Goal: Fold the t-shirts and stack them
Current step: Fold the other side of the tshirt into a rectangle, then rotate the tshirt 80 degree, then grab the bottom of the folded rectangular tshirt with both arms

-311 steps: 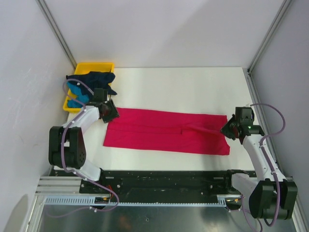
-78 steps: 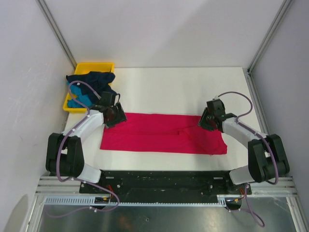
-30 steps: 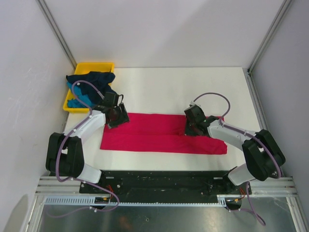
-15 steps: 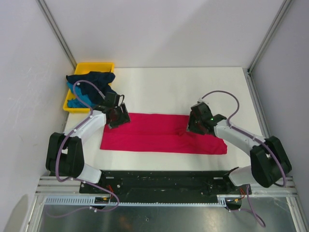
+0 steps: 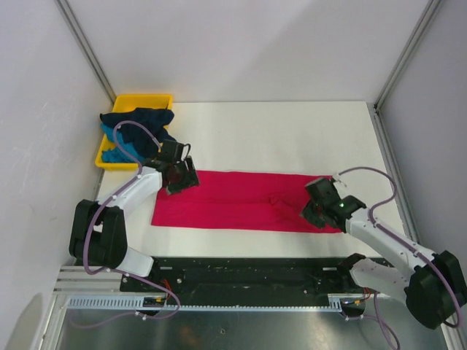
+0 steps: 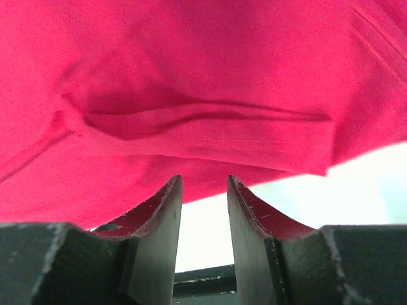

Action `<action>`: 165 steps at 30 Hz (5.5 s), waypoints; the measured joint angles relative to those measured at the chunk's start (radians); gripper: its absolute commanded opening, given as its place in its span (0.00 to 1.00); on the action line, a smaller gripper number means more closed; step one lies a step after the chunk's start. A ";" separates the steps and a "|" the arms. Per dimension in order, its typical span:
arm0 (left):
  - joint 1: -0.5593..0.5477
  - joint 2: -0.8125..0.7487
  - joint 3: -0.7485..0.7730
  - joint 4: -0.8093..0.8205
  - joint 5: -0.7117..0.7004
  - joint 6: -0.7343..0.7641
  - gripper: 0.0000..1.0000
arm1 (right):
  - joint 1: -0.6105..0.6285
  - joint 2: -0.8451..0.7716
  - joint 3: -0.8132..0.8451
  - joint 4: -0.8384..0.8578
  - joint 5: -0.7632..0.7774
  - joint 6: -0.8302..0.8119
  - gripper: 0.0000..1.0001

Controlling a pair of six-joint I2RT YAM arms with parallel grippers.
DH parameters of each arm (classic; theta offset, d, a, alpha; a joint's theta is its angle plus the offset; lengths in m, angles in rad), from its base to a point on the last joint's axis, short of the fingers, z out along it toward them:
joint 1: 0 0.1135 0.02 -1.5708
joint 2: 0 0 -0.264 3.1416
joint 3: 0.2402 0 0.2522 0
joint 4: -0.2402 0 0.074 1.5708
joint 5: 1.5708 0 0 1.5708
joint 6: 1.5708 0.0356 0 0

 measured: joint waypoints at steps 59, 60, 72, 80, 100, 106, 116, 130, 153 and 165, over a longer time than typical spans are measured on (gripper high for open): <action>-0.056 0.005 0.000 0.009 0.157 0.045 0.72 | -0.631 0.584 0.214 0.386 -0.097 -0.014 0.31; -0.063 0.011 0.000 0.010 0.159 0.050 0.72 | -0.637 0.663 0.299 0.401 -0.108 -0.036 0.31; -0.208 0.124 0.000 0.016 0.182 0.080 0.65 | -0.640 1.434 1.450 0.212 -0.233 -0.308 0.45; -0.358 0.179 0.029 0.012 0.182 0.080 0.57 | -0.638 1.434 1.503 0.094 -0.252 -0.426 0.55; -0.540 0.255 0.067 0.024 0.080 0.078 0.44 | -0.579 0.945 0.993 0.040 -0.237 -0.443 0.52; -0.650 0.313 0.139 0.009 0.076 0.049 0.44 | -0.558 0.920 0.872 0.050 -0.261 -0.430 0.51; -0.824 0.488 0.364 0.023 0.134 -0.050 0.46 | -0.544 0.690 0.695 0.037 -0.252 -0.452 0.52; -0.786 0.105 0.213 0.018 0.128 -0.062 0.39 | -0.339 0.183 0.192 0.034 -0.329 -0.365 0.43; -0.702 0.156 -0.044 0.121 0.142 -0.053 0.19 | 0.213 -0.011 -0.148 0.129 -0.268 0.069 0.29; -0.608 0.054 -0.080 0.147 0.144 -0.051 0.16 | 0.236 -0.007 -0.234 0.209 -0.273 0.125 0.29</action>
